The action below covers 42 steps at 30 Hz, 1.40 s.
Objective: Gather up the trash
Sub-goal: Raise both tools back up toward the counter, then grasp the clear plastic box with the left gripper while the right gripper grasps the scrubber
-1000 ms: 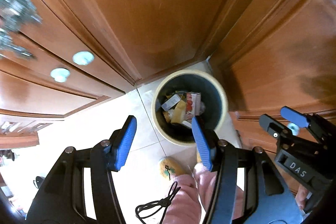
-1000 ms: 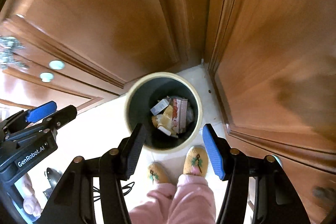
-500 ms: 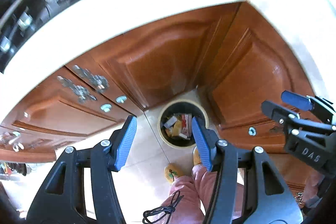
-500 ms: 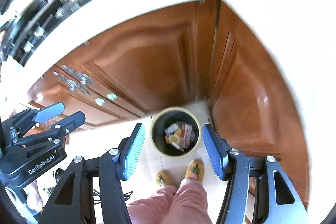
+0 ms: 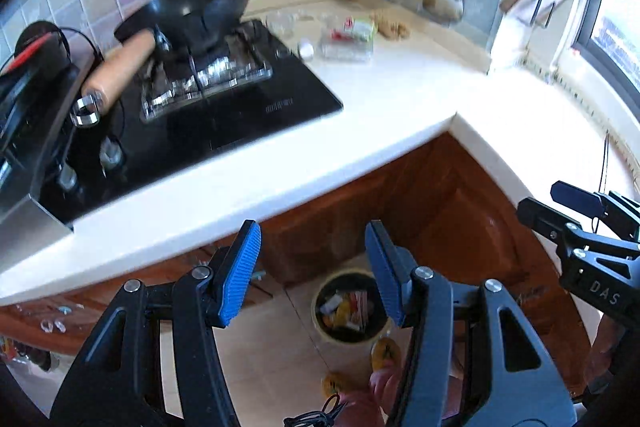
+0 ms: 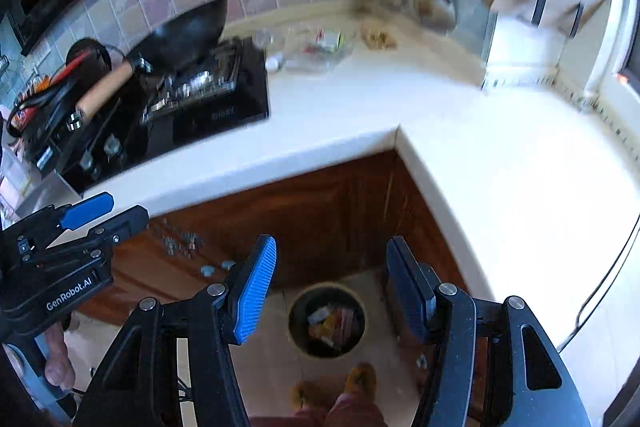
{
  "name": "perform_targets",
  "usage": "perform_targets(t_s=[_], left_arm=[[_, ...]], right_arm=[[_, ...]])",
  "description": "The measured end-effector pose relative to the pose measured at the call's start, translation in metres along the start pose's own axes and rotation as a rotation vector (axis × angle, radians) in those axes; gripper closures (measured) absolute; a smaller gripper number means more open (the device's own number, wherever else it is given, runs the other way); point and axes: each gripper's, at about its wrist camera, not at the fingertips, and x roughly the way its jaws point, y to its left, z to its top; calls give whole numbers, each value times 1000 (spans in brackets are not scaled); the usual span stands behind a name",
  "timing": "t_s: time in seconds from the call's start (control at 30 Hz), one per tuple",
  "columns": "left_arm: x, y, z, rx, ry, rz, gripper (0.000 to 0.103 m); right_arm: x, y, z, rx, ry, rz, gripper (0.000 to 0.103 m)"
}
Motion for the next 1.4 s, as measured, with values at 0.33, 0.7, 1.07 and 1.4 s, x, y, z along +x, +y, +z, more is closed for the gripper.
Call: perform_targets(t_s=[0.33,0.7,1.07,1.4], left_arm=[[7,-1,60,17,-75,-43,51],[80,-10,180,3,-62,-89,51],[231,-8,289,-168,82,-155,51],[315,-11,303,-252,175,-180,51]], right_arm=[[-9,-17,50,-1,-83,1,38],[79,-53,177,-51,-106,46,38],[245,-105,329,-66,-52,51,38],[376,-127,385,0,49,23,38]])
